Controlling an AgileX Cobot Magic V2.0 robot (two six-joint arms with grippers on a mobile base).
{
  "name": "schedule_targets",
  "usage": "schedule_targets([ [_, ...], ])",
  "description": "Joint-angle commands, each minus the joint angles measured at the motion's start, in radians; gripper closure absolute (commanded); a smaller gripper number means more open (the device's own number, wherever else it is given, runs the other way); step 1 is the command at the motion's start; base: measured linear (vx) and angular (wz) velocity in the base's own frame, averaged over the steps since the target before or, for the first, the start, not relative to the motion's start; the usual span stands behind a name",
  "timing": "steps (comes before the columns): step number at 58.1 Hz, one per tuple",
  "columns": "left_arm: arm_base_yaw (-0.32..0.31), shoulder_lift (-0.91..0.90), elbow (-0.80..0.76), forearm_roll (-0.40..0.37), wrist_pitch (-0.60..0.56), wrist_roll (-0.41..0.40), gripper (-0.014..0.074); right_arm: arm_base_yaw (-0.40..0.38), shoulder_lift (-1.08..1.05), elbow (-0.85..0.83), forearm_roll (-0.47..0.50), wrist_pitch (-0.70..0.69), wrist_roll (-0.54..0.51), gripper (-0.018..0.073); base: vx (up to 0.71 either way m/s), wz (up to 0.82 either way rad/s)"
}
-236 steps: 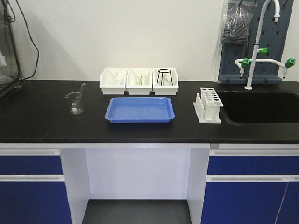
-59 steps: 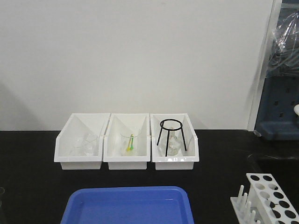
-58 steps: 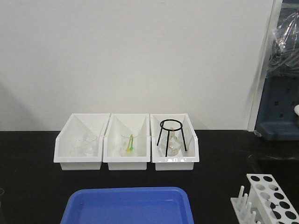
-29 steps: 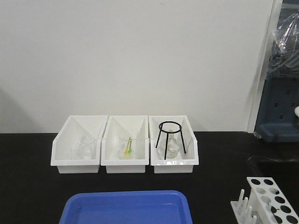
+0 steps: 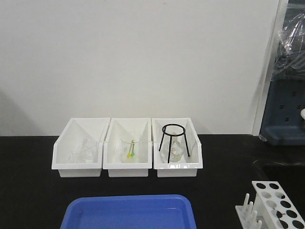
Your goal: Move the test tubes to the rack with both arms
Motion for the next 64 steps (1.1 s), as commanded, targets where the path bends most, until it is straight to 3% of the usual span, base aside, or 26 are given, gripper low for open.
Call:
schedule_targets([
  [1,0.002,-0.012,-0.034,0.000,-0.116,-0.006,0.0601,-0.001,-0.010,0.013,-0.012,-0.159,-0.002,0.0568,0.00,0.00],
  [10,0.002,-0.012,-0.034,0.000,-0.278,-0.008,0.0601,-0.002,-0.009,-0.012,-0.012,-0.203,0.000,0.0568,0.00,0.00],
  [16,0.002,-0.012,-0.047,0.000,-0.440,-0.005,0.0600,-0.002,-0.007,-0.100,-0.012,-0.100,-0.001,0.0568,0.00,0.00],
  [19,0.002,-0.012,-0.069,0.000,-0.456,-0.005,0.0600,-0.002,0.003,-0.155,-0.012,-0.034,-0.001,0.0568,0.00,0.00],
  [26,0.002,-0.003,-0.163,0.000,-0.401,0.029,0.0598,-0.002,0.052,-0.280,-0.012,0.061,-0.001,0.0566,0.00,0.00],
  [34,0.002,0.058,-0.287,0.000,-0.304,0.093,0.0596,-0.002,0.123,-0.390,-0.013,0.061,-0.001,0.0562,0.00,0.00],
  [47,0.002,0.220,-0.367,0.000,-0.185,0.151,0.0551,-0.002,0.258,-0.422,-0.016,0.075,-0.001,0.0536,0.00,0.00],
  [56,0.002,0.306,-0.357,0.000,-0.151,0.151,0.0472,-0.002,0.339,-0.422,-0.016,0.088,-0.001,0.0480,0.00,0.00],
  [64,0.002,0.368,-0.357,0.000,-0.089,0.151,0.0323,-0.002,0.393,-0.422,-0.016,0.088,-0.001,0.0368,0.00,0.00],
])
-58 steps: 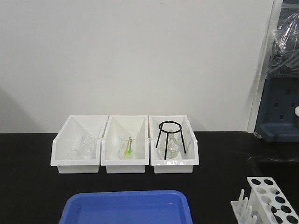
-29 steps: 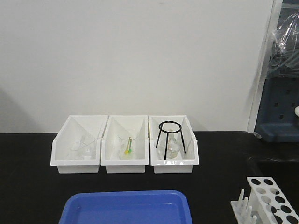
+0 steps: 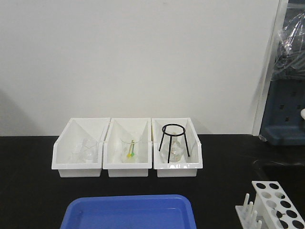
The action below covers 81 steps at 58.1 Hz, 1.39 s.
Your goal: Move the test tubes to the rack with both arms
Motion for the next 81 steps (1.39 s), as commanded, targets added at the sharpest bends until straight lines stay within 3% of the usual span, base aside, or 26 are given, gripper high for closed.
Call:
schedule_targets([
  [1,0.002,0.049,-0.028,0.000,-0.039,0.000,0.0293,-0.002,0.043,-0.032,-0.011,-0.079,-0.001,0.0354,0.00,0.00],
  [8,0.002,0.083,-0.028,0.000,-0.012,0.000,0.0142,-0.002,0.073,-0.032,-0.010,-0.079,-0.001,0.0237,0.00,0.00],
  [14,0.002,0.101,-0.028,0.000,0.006,0.000,0.0065,-0.002,0.085,-0.031,-0.007,-0.079,-0.001,0.0181,0.00,0.00],
  [20,0.002,0.130,-0.028,0.026,0.029,0.023,0.0037,-0.002,0.086,-0.031,-0.007,-0.079,-0.001,0.0169,0.00,0.00],
  [29,0.002,0.214,-0.028,0.134,0.067,0.144,0.0034,-0.002,0.086,-0.031,-0.007,-0.079,-0.001,0.0170,0.00,0.00],
  [33,0.002,0.265,-0.028,0.138,0.039,0.172,0.0034,-0.002,0.086,-0.031,-0.007,-0.079,-0.001,0.0171,0.00,0.00],
  [59,0.002,0.699,-0.028,0.136,-0.401,0.179,0.0034,-0.002,0.086,-0.031,-0.007,-0.041,-0.001,0.0169,0.00,0.00],
  [67,0.002,0.833,-0.033,0.124,-0.540,0.227,0.0034,-0.002,0.086,-0.031,-0.007,0.021,-0.001,0.0169,0.00,0.00],
  [77,0.002,0.959,-0.034,-0.060,-0.745,0.326,0.0034,-0.002,0.086,-0.031,-0.007,0.026,-0.001,0.0169,0.00,0.00],
  [81,0.002,0.998,-0.034,-0.091,-0.777,0.354,0.0034,-0.002,0.086,-0.031,-0.007,0.026,-0.001,0.0169,0.00,0.00],
])
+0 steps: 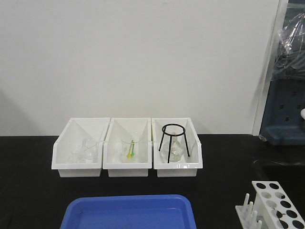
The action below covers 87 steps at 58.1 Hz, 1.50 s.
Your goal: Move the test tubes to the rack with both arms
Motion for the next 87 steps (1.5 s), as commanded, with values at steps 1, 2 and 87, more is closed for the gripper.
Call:
schedule_targets([
  [1,0.002,0.034,-0.030,-0.065,-0.150,0.040,0.0034,-0.002,0.011,-0.031,-0.006,-0.081,-0.001,0.0169,0.00,0.00],
  [2,0.002,0.047,-0.030,-0.065,-0.157,0.043,0.0034,-0.002,0.011,-0.031,-0.006,-0.081,-0.001,0.0169,0.00,0.00],
  [87,0.002,0.203,-0.130,-0.109,-0.192,0.063,0.0113,-0.002,0.014,-0.031,-0.014,-0.051,-0.001,0.0169,0.00,0.00],
])
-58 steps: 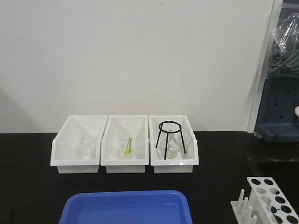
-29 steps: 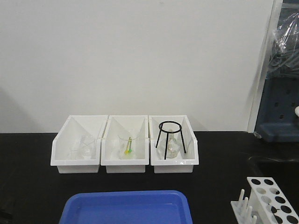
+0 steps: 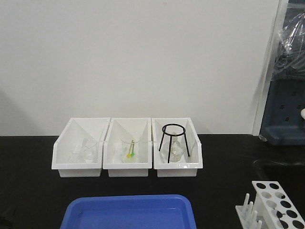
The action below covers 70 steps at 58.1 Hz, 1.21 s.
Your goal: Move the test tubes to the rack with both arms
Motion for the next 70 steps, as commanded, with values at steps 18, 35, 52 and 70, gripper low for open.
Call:
schedule_targets([
  [18,0.002,-0.028,-0.025,-0.007,-0.080,-0.004,0.0281,-0.002,0.011,-0.031,-0.012,-0.077,-0.004,0.0169,0.00,0.00],
  [35,0.002,-0.028,-0.025,-0.011,-0.081,-0.004,0.0386,-0.002,0.011,-0.031,-0.012,-0.077,-0.004,0.0169,0.00,0.00],
  [52,0.002,-0.054,-0.025,-0.105,-0.076,-0.004,0.0546,-0.002,0.011,-0.031,-0.012,-0.078,-0.004,0.0169,0.00,0.00],
  [70,0.002,-0.178,-0.025,-0.172,-0.023,-0.005,0.0592,-0.002,0.011,-0.031,-0.012,-0.078,-0.004,0.0169,0.00,0.00],
])
